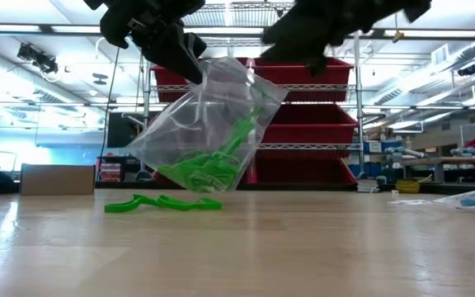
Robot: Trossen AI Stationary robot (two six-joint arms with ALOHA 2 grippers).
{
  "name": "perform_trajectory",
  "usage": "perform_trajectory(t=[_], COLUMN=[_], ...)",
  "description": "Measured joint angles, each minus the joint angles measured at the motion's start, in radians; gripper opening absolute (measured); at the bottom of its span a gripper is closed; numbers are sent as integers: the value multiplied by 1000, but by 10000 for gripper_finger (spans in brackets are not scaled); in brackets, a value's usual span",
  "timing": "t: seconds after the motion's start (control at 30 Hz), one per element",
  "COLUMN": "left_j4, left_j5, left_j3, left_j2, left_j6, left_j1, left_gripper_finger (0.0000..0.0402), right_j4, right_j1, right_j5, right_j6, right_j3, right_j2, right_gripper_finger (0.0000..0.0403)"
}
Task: Sort rubber bands
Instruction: Put the green rubber band into the transparent zip bag
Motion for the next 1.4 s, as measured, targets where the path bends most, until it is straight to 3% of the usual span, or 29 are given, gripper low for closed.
perform_trajectory(t=[0.17, 0.3, 0.5, 0.67, 0.8, 1.03, 1.4], left_j4=[0, 5, 13, 2, -11, -27, -84], left_j5=[0, 0, 0, -98, -109, 28, 224], left_j3=[0, 0, 0, 0, 0, -1, -1], left_j2=[0, 0, 0, 0, -1, -33, -110], left_j6=[-3, -2, -2, 11, 58, 91, 146], left_j1=[0, 0, 0, 0, 20, 123, 283], left_gripper_finger=[10, 10, 10, 10, 10, 10, 10], right_j4=[-110, -122, 65, 345, 383, 436, 443], right_j1=[64, 136, 181, 123, 74, 24, 13], right_j5=[49, 63, 60, -52, -98, -131, -131], right_j6=[-5, 13, -20, -24, -3, -4, -126], right_j3=[0, 0, 0, 0, 0, -1, 2], right_j2=[-74, -38, 181, 387, 496, 586, 605], right_gripper_finger=[130, 130, 129, 128, 128, 128, 128])
